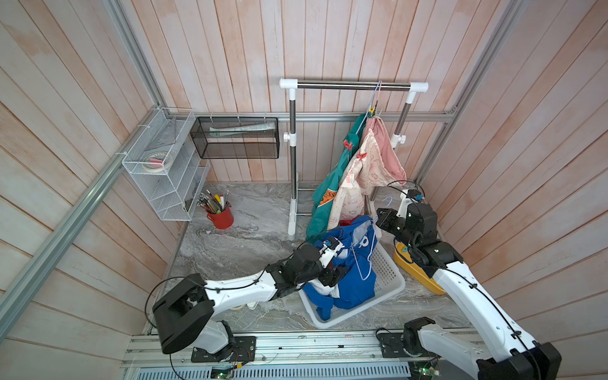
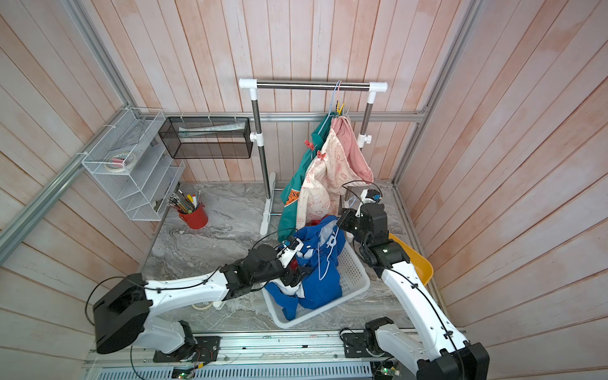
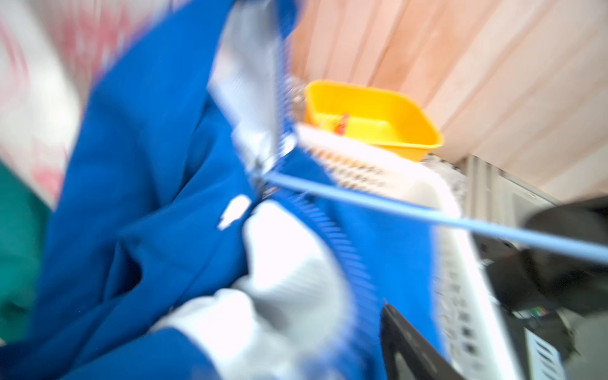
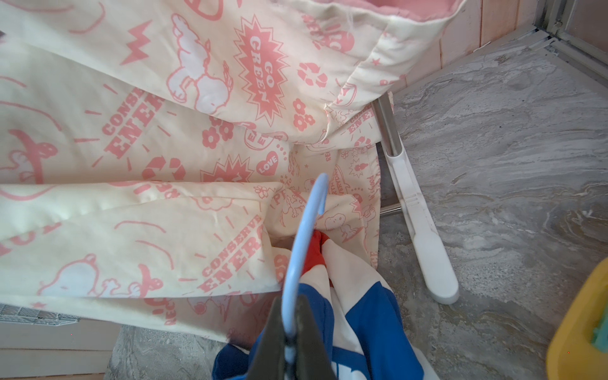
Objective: Remove the clothespins securing jackets to the hanger
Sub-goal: Remove the jacket from the hanger.
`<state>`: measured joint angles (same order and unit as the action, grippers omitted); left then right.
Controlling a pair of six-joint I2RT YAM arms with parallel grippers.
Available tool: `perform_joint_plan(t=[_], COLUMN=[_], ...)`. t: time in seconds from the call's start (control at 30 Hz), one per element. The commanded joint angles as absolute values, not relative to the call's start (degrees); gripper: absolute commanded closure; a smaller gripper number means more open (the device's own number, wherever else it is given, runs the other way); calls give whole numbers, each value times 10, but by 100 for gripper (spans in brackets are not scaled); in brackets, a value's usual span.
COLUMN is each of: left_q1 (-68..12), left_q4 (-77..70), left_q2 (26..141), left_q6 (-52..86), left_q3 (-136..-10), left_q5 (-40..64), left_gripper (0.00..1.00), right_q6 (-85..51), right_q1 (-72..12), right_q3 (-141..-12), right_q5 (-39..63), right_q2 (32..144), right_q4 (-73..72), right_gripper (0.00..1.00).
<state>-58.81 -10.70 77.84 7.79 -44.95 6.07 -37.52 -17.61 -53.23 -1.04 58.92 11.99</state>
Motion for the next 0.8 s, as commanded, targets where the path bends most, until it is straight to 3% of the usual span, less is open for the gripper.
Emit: perform_joint_plan(t=[0.0, 0.3, 0.5, 0.77], left_q1=[-594, -669, -697, -707], left_q4=[12, 161, 179, 189], left_q2=[721, 651, 708, 781], left_q6=[47, -9, 26, 15], left_q3=[-442, -530, -622, -696], left_q5=[63, 62, -26, -48], left_gripper=[15, 15, 17, 21], right_q6=[-379, -387, -394, -398], right_q1=[-180, -181, -195, -208], right_q3=[-535, -547, -552, -562], right_q5=[-30, -40, -62, -77], right_q2=[593, 616, 620, 622], right_q4=[113, 108, 112, 116], right_gripper=[100, 100, 100, 100])
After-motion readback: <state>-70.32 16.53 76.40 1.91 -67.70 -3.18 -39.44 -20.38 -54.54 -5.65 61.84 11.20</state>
